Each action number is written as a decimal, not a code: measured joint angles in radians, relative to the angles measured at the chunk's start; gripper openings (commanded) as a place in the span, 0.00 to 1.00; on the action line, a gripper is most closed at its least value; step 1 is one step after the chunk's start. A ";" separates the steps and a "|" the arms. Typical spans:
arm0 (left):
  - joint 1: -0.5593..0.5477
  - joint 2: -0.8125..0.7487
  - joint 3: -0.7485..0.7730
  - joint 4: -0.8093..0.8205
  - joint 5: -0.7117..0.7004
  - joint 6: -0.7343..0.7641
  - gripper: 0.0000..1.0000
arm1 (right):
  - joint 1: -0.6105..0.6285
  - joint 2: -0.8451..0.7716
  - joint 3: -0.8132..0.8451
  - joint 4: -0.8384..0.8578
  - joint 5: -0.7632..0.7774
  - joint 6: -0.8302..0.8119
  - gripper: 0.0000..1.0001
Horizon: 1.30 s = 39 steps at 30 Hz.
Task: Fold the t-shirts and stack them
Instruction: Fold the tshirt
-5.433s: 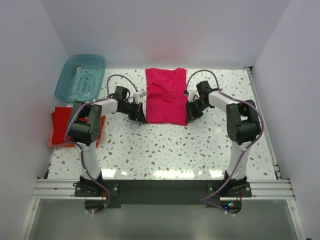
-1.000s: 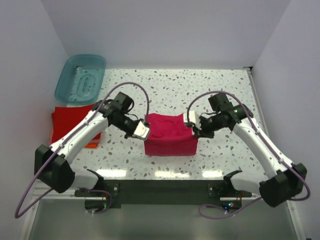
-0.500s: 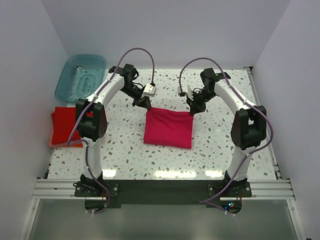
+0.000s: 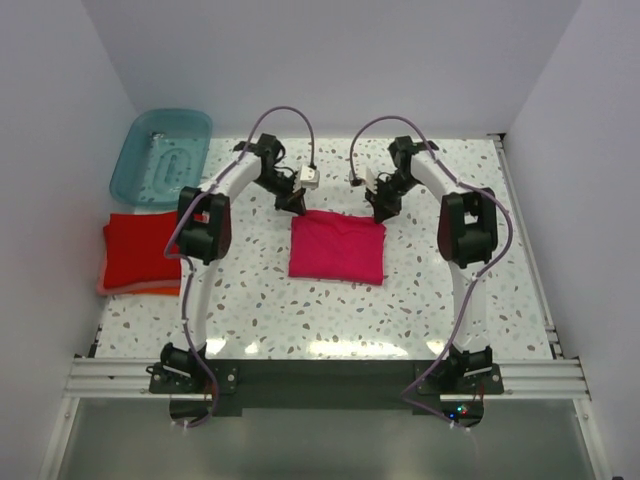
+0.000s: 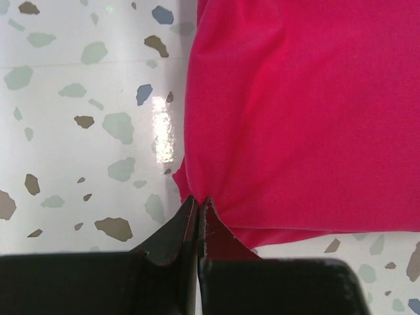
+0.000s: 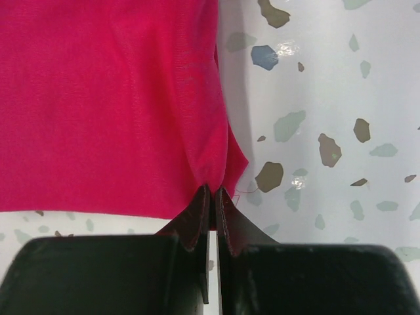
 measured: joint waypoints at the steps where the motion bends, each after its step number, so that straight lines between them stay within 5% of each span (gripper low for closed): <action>1: 0.001 0.007 -0.003 0.015 -0.006 -0.016 0.01 | 0.000 0.008 0.006 0.005 0.005 0.007 0.00; 18: 0.078 -0.092 -0.110 0.130 0.040 -0.121 0.06 | -0.003 -0.023 0.034 0.080 -0.012 0.159 0.00; 26: 0.089 -0.090 -0.113 0.188 0.011 -0.156 0.09 | -0.003 0.060 0.196 0.124 0.020 0.229 0.00; 28: 0.091 -0.081 -0.113 0.214 0.004 -0.176 0.11 | -0.002 0.086 0.207 0.157 0.035 0.262 0.05; 30: 0.092 -0.068 -0.113 0.244 -0.005 -0.209 0.25 | -0.002 0.109 0.211 0.193 0.049 0.313 0.34; 32: 0.096 -0.060 -0.113 0.273 -0.020 -0.258 0.36 | -0.002 0.123 0.210 0.232 0.074 0.367 0.50; 35: 0.116 -0.059 -0.114 0.331 -0.029 -0.366 0.47 | -0.003 0.118 0.201 0.312 0.124 0.474 0.60; 39: 0.175 -0.103 -0.222 0.502 -0.034 -0.608 0.48 | -0.006 0.053 0.116 0.423 0.178 0.616 0.66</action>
